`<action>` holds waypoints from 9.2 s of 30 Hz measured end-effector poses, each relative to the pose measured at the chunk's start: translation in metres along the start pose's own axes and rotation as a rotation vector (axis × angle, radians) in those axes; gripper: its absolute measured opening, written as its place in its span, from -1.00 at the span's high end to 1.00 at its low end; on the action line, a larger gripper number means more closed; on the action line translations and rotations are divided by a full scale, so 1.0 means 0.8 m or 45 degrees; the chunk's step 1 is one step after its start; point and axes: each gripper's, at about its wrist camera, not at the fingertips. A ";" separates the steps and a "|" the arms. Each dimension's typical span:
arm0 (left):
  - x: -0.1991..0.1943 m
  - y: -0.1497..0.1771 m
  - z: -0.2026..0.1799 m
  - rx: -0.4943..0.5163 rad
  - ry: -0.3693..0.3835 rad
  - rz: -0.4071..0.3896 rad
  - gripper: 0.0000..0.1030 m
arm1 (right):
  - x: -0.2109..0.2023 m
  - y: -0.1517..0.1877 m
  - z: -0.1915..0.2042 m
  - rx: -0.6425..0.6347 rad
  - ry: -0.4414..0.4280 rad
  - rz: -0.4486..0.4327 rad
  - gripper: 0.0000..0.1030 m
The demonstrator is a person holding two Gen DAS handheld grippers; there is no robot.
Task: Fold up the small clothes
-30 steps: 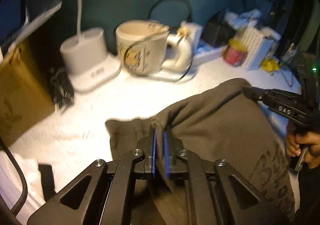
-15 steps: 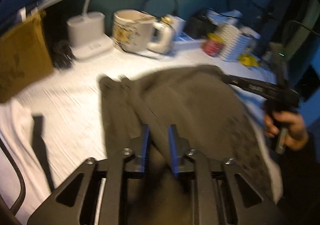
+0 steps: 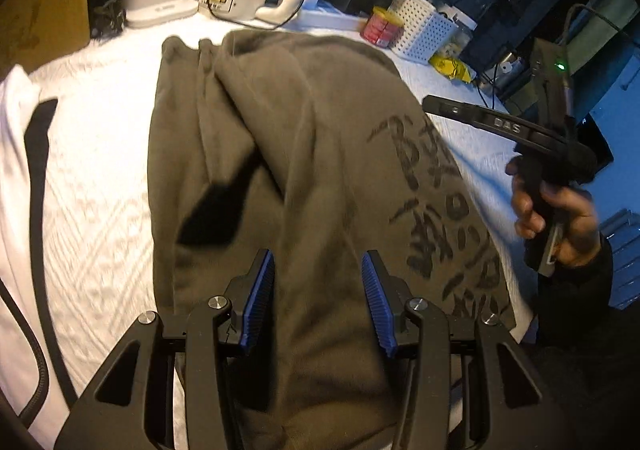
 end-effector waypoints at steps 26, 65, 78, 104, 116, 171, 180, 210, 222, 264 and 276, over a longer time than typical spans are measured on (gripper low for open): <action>-0.051 0.050 0.000 -0.058 0.012 -0.191 0.94 | -0.046 0.103 0.040 0.029 -0.049 0.087 0.32; -0.041 0.107 -0.025 -0.044 -0.079 -0.143 0.78 | -0.069 0.186 0.064 0.078 -0.118 0.023 0.32; -0.054 0.111 -0.044 -0.041 -0.102 -0.151 0.89 | -0.079 0.193 0.060 -0.031 -0.150 -0.027 0.83; -0.047 0.139 -0.097 0.088 -0.091 -0.027 0.81 | -0.121 0.238 0.042 -0.086 0.007 0.028 0.79; -0.080 0.117 -0.087 0.048 -0.143 -0.091 0.40 | -0.137 0.226 0.027 -0.072 0.005 0.066 0.41; 0.036 -0.081 0.040 -0.234 -0.015 -0.102 -0.58 | -0.001 0.006 -0.075 0.054 -0.099 0.023 -0.38; 0.057 -0.092 -0.018 -0.032 -0.027 -0.049 -0.78 | 0.031 -0.009 -0.077 0.070 -0.201 0.022 -0.38; 0.046 -0.079 -0.072 0.103 -0.075 -0.201 0.56 | 0.020 0.005 0.004 -0.219 -0.205 -0.033 0.51; -0.008 -0.066 -0.087 0.138 -0.052 -0.355 0.57 | -0.044 0.003 0.028 -0.259 -0.175 -0.181 0.53; -0.212 0.041 -0.074 0.059 -0.195 -0.800 0.58 | -0.193 0.018 0.218 -0.580 -0.301 -0.470 0.54; -0.255 0.054 -0.047 0.009 -0.266 -0.912 0.58 | -0.210 0.013 0.269 -0.664 -0.353 -0.526 0.54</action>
Point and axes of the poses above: each gripper's, at about its wrist camera, not at the fingertips, and x roughly the way its jaws point, z to its left, y to its underside, and after that the axes turned 12 degrees about -y, right-handed
